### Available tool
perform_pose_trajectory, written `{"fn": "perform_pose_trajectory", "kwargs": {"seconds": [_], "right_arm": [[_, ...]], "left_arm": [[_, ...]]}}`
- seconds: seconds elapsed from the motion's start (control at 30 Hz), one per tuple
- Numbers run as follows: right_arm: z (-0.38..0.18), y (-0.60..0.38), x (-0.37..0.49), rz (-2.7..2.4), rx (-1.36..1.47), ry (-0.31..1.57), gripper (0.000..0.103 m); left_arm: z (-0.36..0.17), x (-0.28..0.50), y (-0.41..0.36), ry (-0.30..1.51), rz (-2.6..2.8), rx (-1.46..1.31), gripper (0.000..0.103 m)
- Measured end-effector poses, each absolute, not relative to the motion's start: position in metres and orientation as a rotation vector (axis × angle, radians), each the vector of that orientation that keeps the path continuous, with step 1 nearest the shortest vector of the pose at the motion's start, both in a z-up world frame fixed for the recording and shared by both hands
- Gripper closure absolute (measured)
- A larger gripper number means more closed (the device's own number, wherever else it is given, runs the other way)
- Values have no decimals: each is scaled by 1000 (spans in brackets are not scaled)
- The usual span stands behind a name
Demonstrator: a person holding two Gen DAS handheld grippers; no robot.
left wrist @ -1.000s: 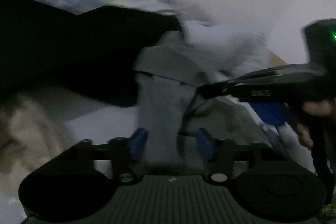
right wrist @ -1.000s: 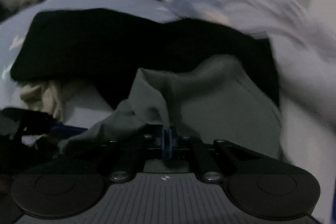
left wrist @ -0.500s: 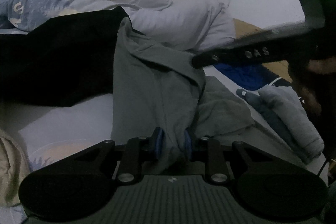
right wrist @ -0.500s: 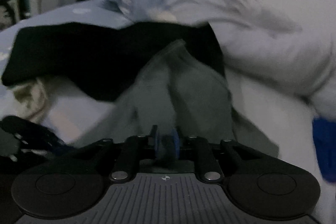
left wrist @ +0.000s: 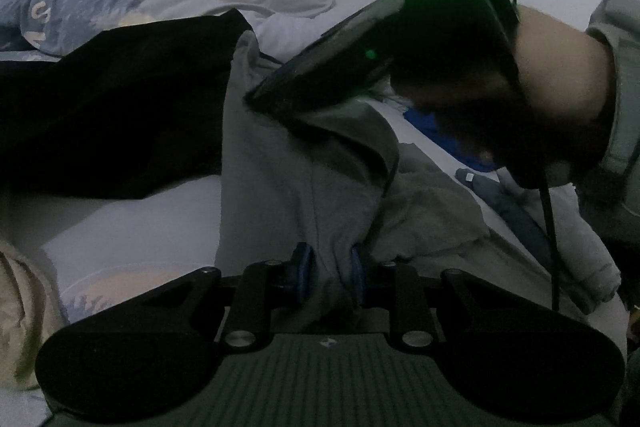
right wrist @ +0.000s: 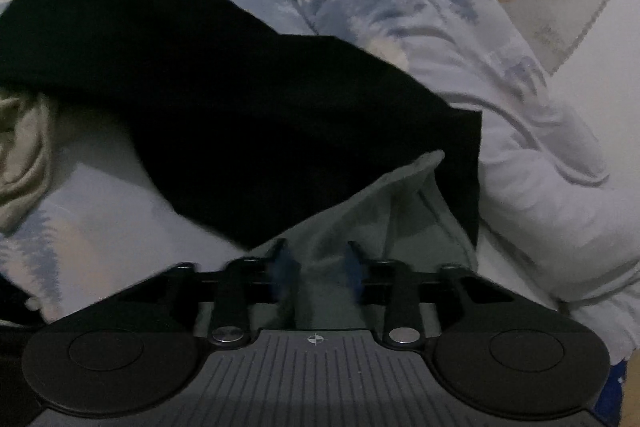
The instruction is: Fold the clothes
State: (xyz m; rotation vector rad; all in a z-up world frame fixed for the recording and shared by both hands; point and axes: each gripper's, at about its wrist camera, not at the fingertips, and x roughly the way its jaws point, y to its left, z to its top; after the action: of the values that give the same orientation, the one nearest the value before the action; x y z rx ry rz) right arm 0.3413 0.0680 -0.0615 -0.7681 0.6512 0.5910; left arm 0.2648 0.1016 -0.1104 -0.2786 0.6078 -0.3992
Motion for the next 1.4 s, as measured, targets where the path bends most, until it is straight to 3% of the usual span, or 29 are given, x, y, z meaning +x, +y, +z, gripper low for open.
{"fn": "perform_pose_trajectory", "kwargs": {"seconds": [0.23,0.47,0.57,0.63,0.67,0.8,0.83,0.9,1.2,1.4], "right_arm": [[-20,57,368,584,-524,713,96],[-44,71,349,580,-685,720,91],[-54,77,347,580,-742,718,82],[-59,82,345,566,-808,698,63],[-62,84,346,559,-835,694,63],[-71,86,347,557,-871,698,68],[-68,85,347,549,-854,675,82],[-57,80,350,533,-769,642,96],[-1,73,409,608,-297,726,97],[2,114,452,657,-170,776,97]], "left_arm": [[-107,264,114,603,-374,-331,83],[-107,265,109,610,-377,-319,83],[-108,267,109,611,-377,-322,83],[-109,267,109,614,-376,-323,83],[-109,267,109,615,-376,-323,83],[-108,268,109,616,-375,-327,83],[-108,268,109,615,-375,-328,83],[-108,268,110,613,-372,-334,84],[-98,269,157,568,-286,-492,87],[-108,267,230,576,-106,-704,88]]}}
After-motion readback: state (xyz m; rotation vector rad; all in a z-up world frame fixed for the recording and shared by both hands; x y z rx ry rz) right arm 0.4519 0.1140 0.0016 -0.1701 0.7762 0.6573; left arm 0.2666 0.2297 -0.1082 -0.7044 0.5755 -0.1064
